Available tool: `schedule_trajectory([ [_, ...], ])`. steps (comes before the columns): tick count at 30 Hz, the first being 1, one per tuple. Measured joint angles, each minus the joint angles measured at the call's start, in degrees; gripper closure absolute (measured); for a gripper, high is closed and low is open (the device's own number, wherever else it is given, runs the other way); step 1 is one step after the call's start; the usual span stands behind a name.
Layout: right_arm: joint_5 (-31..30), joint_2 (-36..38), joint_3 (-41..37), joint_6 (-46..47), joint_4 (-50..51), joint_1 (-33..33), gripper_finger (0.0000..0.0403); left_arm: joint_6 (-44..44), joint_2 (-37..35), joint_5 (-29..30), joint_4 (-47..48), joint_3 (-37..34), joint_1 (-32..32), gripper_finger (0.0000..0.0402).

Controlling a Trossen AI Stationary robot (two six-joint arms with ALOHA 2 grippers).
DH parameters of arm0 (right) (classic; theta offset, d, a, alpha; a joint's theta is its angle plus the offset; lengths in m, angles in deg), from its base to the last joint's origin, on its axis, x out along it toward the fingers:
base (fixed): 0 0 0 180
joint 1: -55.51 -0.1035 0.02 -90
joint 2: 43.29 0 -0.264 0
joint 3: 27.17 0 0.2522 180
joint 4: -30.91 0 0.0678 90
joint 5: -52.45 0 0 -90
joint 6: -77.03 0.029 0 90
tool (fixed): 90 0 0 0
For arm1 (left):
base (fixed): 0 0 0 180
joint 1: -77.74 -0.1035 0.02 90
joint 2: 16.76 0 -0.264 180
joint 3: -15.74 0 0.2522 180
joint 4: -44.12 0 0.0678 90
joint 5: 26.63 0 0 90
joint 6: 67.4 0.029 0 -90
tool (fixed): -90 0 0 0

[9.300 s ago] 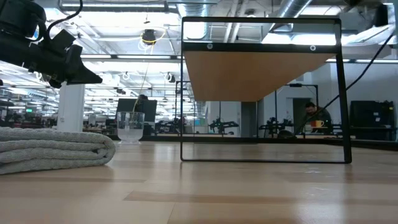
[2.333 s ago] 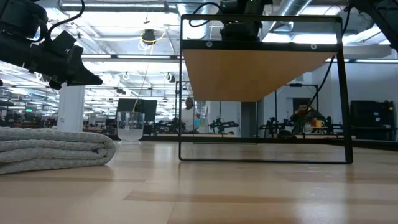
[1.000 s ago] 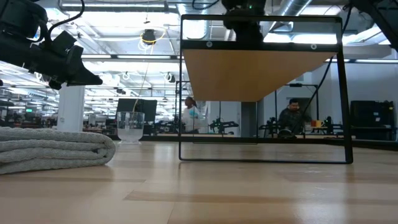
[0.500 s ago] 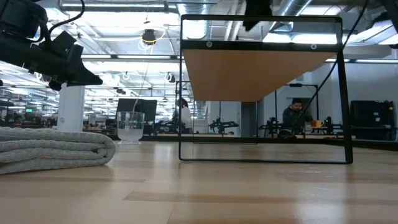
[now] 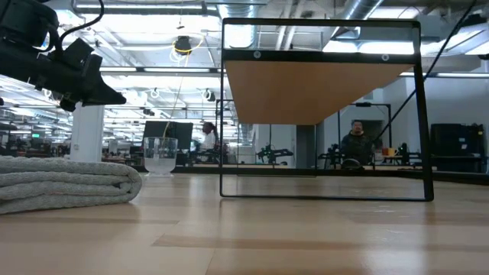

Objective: Stack small to large cups/mugs on shelf
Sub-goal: Put the light blue mug on the shelf

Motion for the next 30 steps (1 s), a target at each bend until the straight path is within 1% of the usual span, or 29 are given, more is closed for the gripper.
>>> schedule_trajectory([
  [3,-2.42,3.88,-7.05,1.87,-3.41,-2.34,0.0395,0.02,0.01,-0.02,0.00,0.01,0.00,0.0401],
  [6,-3.32,9.59,-17.92,4.50,-9.23,-3.23,0.0391,0.02,0.00,-0.04,0.00,0.01,0.02,0.0401],
  [10,-3.44,20.21,-36.59,9.46,-21.32,-3.89,0.0398,0.00,-0.01,-0.07,0.00,-0.01,0.00,0.0401],
  [14,-2.81,31.01,-55.97,16.06,-35.12,-4.56,0.0397,-0.02,-0.01,-0.08,0.00,0.01,0.02,0.0401],
  [17,-2.79,37.64,-68.88,19.91,-45.43,-6.49,0.0400,-0.04,-0.01,-0.08,0.00,0.01,0.00,0.0401],
  [19,-2.66,41.34,-76.17,22.31,-52.23,-7.93,0.0399,-0.04,-0.01,-0.06,0.00,0.01,0.00,0.0401],
  [21,-2.70,44.42,-82.40,24.16,-59.35,-9.50,0.0398,-0.07,-0.01,0.05,0.00,0.01,0.00,0.0401],
  [24,-2.81,48.01,-90.54,24.78,-67.42,-11.50,0.0400,-0.07,-0.01,0.09,0.00,0.01,0.00,0.0401],
  [30,-4.36,52.63,-102.39,25.54,-82.58,-13.78,0.0399,-0.09,-0.01,0.09,-0.02,0.01,0.00,0.0401],
])
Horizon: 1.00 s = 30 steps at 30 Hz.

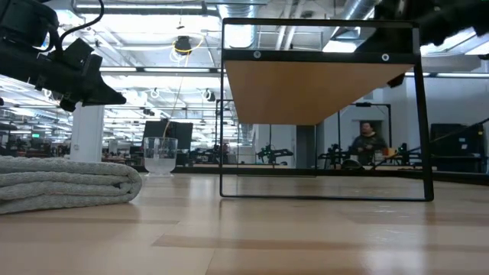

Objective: Stack small to large cups/mugs on shelf
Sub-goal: Put the light blue mug on the shelf

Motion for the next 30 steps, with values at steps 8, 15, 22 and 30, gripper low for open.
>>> schedule_trajectory([
  [8,-0.50,3.78,-7.78,0.41,-11.87,0.30,0.0398,-0.02,0.00,-0.11,-0.75,-0.01,0.00,0.0401],
  [15,-0.10,3.99,-7.87,-1.04,-12.96,0.61,0.0395,1.11,-0.07,-0.24,-3.39,2.86,0.00,0.0401],
  [22,0.04,3.92,-7.87,-1.15,-12.43,0.64,0.0393,5.33,-0.02,-4.59,-3.12,8.26,0.01,0.0392],
  [30,0.04,3.88,-7.89,-1.17,-9.42,0.67,0.0393,-1.14,-0.02,-8.51,-3.24,12.51,0.00,0.0307],
])
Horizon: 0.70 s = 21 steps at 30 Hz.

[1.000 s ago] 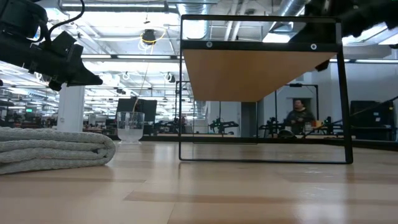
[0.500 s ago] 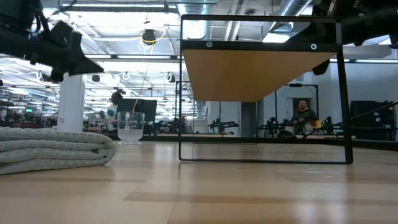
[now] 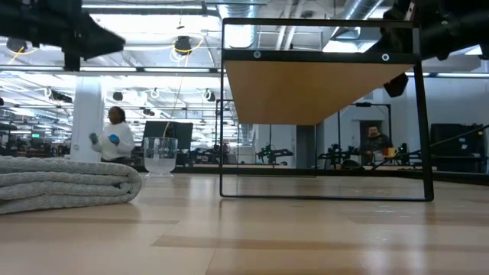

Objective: Stack small to large cups/mugs on shelf
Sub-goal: Put the light blue mug on the shelf

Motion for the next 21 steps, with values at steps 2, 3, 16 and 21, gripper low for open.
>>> schedule_trajectory([
  [2,0.00,0.02,0.00,0.00,0.58,0.00,0.0390,-3.09,0.01,-4.21,-0.07,1.13,0.00,0.0285],
  [3,0.01,0.02,0.00,0.00,0.73,-0.01,0.0389,-4.25,0.00,-6.55,-0.24,1.63,0.00,0.0276],
  [16,0.00,0.02,0.00,-1.95,0.52,0.00,0.0385,-4.33,0.00,-15.92,-1.11,4.40,0.00,0.0253],
  [21,0.00,0.02,0.00,-1.95,0.39,0.00,0.0384,-4.96,0.00,-25.24,-1.15,4.40,0.00,0.0253],
])
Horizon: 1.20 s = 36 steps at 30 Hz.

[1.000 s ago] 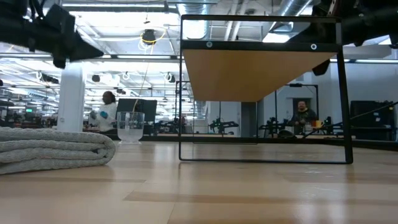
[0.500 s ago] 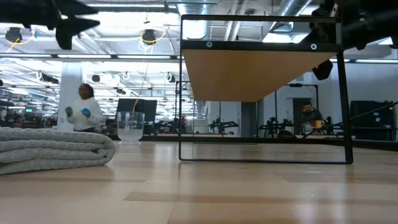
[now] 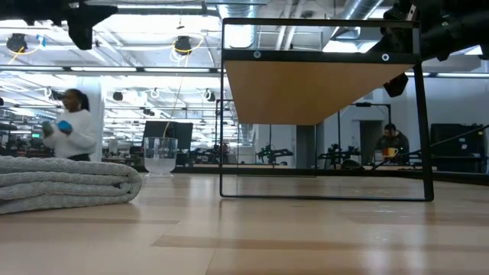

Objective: Stack small to large cups/mugs on shelf
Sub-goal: Put the light blue mug on the shelf

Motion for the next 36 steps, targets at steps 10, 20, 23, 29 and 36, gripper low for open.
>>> schedule_trajectory([
  [10,-0.02,0.00,0.00,3.84,0.01,0.00,0.0386,-8.01,0.00,-14.56,-6.70,2.31,0.02,0.0253],
  [20,-0.13,0.00,0.00,6.91,0.03,0.00,0.0387,-5.95,0.04,-14.53,9.39,8.07,0.02,0.0253],
  [23,-0.56,0.00,0.00,8.01,0.02,0.00,0.0387,-5.56,0.02,-14.49,11.38,9.56,0.02,0.0255],
  [29,-2.31,0.00,0.00,8.11,0.03,0.00,0.0388,-2.12,3.55,-14.36,12.53,10.01,0.02,0.0286],
  [36,-2.82,0.00,0.00,9.42,0.03,0.00,0.0389,0.20,10.59,-20.65,4.96,9.92,2.47,0.0328],
])
